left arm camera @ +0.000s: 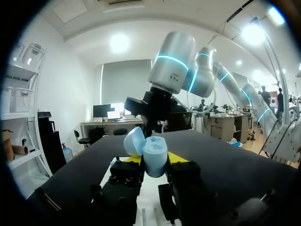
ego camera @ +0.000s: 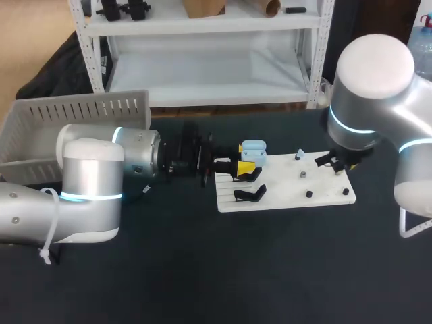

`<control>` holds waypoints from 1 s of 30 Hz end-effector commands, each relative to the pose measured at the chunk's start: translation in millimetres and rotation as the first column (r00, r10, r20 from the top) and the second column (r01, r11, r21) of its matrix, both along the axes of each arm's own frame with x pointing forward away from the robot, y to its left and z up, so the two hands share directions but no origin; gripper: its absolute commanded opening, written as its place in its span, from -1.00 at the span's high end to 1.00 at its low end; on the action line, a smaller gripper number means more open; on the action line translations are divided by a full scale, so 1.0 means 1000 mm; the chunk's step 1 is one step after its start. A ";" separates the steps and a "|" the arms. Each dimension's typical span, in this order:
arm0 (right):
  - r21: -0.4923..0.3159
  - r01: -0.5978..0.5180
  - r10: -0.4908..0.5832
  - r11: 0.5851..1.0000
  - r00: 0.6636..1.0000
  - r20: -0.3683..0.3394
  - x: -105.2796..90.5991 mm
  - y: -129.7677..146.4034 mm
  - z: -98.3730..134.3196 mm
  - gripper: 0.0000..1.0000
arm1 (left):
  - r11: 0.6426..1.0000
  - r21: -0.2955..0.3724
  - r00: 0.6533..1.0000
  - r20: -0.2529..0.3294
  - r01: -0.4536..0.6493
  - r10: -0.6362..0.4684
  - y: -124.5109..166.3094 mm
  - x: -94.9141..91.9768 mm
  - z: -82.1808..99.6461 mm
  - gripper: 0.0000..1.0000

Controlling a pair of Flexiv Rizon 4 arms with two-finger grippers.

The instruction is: Pick up each earbud case from the left stands, insert the matching earbuds, close the lid, and place the case in the box.

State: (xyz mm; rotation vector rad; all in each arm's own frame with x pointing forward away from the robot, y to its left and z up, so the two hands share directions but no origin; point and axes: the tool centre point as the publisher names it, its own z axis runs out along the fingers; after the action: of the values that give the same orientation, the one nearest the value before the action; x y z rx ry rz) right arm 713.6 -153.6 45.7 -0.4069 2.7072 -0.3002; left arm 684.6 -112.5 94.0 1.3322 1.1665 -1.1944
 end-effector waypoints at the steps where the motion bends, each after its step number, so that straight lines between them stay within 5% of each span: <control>1: -0.008 0.011 -0.010 1.000 1.000 0.015 -0.023 -0.001 0.029 1.00 | 1.000 -0.001 1.000 0.000 0.002 -0.002 0.000 0.001 -0.001 1.00; 15: -0.015 0.073 -0.074 0.997 0.997 -0.019 -0.085 0.065 0.130 1.00 | 1.000 -0.001 1.000 0.000 0.002 -0.002 0.000 0.001 -0.001 1.00; 21: -0.019 0.083 -0.084 0.996 0.995 -0.046 -0.104 0.108 0.147 1.00 | 1.000 -0.001 1.000 0.000 0.002 -0.002 0.000 0.001 -0.001 1.00; 30: 0.023 0.106 -0.105 0.994 0.994 -0.036 -0.106 0.154 0.141 1.00 | 1.000 -0.001 1.000 0.000 0.002 -0.002 0.000 0.001 -0.001 1.00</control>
State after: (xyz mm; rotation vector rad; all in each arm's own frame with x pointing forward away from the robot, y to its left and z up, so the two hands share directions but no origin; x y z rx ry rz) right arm 603.5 -10.5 191.8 -0.2775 2.7671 -0.2549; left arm 684.6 -112.4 94.0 1.3322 1.1665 -1.1944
